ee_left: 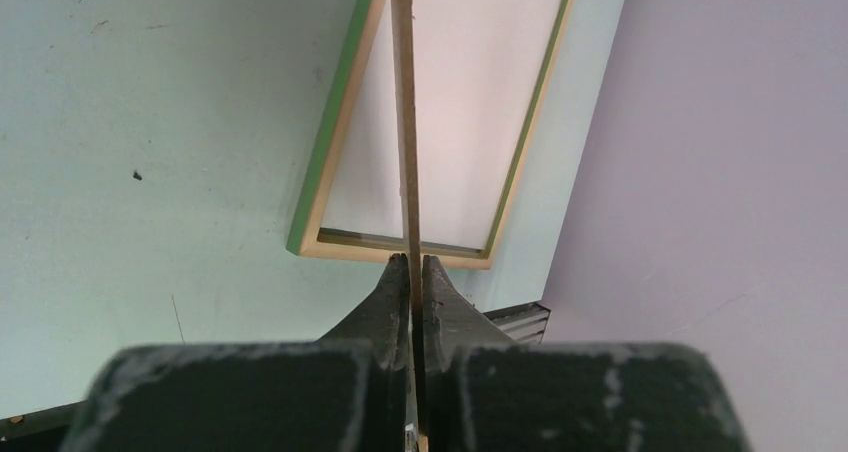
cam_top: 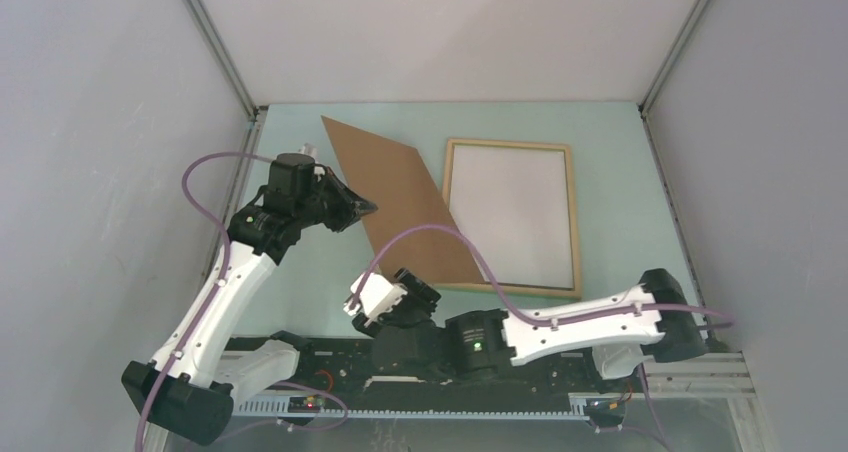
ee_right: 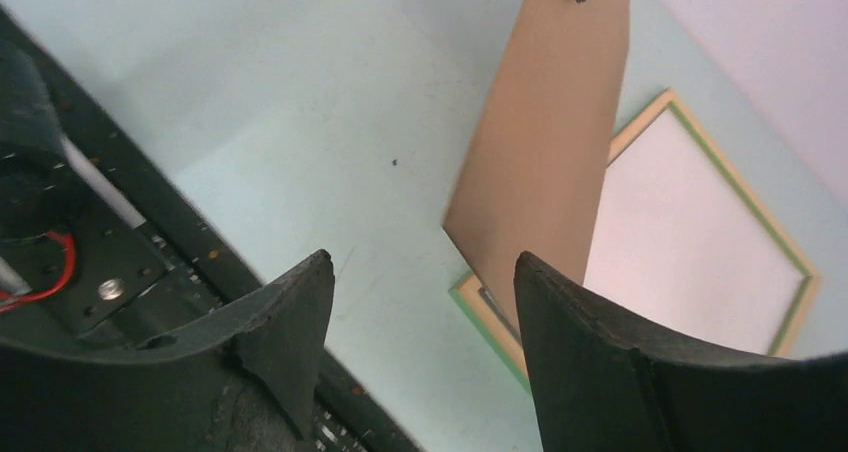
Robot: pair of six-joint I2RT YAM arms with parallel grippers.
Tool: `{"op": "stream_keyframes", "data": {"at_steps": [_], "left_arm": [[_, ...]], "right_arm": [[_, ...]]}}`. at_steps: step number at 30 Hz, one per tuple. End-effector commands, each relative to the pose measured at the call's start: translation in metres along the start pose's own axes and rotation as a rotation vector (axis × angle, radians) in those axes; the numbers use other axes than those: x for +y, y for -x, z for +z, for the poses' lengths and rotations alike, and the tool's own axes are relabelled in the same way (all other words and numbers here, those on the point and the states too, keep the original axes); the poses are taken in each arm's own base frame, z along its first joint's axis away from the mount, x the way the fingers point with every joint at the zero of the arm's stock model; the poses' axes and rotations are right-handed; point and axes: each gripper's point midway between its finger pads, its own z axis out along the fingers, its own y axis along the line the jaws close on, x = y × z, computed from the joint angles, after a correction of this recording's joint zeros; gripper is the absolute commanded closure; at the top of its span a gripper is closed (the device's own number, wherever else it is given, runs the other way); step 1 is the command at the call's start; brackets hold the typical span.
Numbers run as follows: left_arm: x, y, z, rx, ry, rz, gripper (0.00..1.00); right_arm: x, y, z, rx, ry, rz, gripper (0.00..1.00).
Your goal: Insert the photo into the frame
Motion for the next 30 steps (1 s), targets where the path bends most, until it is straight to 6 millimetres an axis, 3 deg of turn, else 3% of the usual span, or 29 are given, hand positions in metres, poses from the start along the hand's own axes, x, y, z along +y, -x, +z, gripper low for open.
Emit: {"op": "stream_keyframes", "data": {"at_steps": [1,8,16,26,30], "left_arm": [[-0.051,0.022,-0.024,-0.077,-0.158,-0.016,1.00],[-0.047,0.019,-0.023,-0.061,-0.133,-0.011,1.00],[-0.042,0.014,-0.024,-0.045,-0.123,-0.007,1.00],[-0.055,0.012,-0.033,-0.026,-0.171,0.002,1.00],[-0.067,0.013,-0.044,-0.036,-0.230,0.017,1.00]], "right_arm": [[-0.010,0.014,0.015,-0.018,-0.160,-0.086,0.29],[-0.016,0.012,0.033,0.023,-0.333,-0.232,0.41],[-0.035,0.010,0.043,0.053,-0.365,-0.197,0.47],[-0.053,0.025,0.041,0.046,-0.434,-0.251,0.99],[-0.066,0.037,0.031,0.033,-0.460,-0.265,1.00]]}}
